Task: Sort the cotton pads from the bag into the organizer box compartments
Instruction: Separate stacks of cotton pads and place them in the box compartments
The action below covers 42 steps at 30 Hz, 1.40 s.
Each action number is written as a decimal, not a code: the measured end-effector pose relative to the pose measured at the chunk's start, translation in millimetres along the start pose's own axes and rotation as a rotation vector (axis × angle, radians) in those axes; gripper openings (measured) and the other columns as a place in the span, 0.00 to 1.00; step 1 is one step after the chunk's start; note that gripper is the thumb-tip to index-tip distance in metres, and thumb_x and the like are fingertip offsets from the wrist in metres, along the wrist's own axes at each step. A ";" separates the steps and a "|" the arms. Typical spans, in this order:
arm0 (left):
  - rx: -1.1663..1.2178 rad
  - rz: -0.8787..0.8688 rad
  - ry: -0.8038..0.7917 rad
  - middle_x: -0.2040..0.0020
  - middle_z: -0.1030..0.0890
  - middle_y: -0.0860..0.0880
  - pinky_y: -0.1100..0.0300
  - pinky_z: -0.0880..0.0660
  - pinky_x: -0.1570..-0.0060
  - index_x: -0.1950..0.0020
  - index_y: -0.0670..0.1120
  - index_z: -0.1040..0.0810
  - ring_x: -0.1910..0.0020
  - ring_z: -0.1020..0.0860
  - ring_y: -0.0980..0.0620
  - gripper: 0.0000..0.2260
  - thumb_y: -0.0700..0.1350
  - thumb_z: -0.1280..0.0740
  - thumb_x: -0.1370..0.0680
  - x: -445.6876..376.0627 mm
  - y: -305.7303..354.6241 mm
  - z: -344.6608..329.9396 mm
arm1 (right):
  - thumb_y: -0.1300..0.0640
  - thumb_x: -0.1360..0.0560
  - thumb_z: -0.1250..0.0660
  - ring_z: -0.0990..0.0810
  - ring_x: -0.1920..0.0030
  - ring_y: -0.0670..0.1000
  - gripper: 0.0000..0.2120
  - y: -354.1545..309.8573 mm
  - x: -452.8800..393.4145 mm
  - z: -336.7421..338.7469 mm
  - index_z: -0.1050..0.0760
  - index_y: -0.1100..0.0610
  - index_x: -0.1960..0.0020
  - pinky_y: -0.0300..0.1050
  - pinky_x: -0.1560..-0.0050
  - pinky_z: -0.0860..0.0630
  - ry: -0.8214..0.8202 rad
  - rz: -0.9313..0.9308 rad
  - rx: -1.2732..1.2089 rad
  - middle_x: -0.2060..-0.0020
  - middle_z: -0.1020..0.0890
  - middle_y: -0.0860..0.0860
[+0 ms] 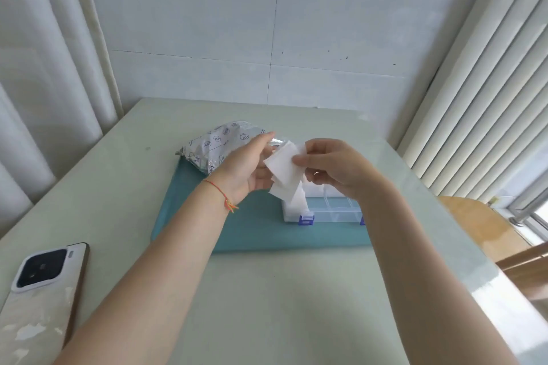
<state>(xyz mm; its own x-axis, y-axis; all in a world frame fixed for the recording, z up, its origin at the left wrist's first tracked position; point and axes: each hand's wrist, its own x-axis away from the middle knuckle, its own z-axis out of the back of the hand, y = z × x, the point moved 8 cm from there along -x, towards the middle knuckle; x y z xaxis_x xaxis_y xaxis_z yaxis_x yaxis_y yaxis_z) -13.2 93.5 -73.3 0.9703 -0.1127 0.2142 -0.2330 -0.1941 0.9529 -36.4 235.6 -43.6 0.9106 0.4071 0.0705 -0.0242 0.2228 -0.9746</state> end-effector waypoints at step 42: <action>0.191 0.112 -0.194 0.59 0.18 0.46 0.62 0.24 0.73 0.44 0.46 0.20 0.66 0.20 0.53 0.22 0.60 0.45 0.18 -1.9 -29.1 -31.1 | 0.63 0.25 0.32 0.25 0.72 0.42 0.03 -16.1 0.2 55.8 0.22 0.56 0.53 0.33 0.69 0.29 0.502 0.193 0.146 0.66 0.19 0.47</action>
<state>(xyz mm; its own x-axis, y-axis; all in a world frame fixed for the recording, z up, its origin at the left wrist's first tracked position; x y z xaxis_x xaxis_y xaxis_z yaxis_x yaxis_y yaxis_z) -6.2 129.7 -94.8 0.9114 -0.3247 0.2527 -0.3635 -0.3477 0.8643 -58.8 281.5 -16.0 0.9679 -0.0117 -0.2511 -0.2342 0.3213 -0.9175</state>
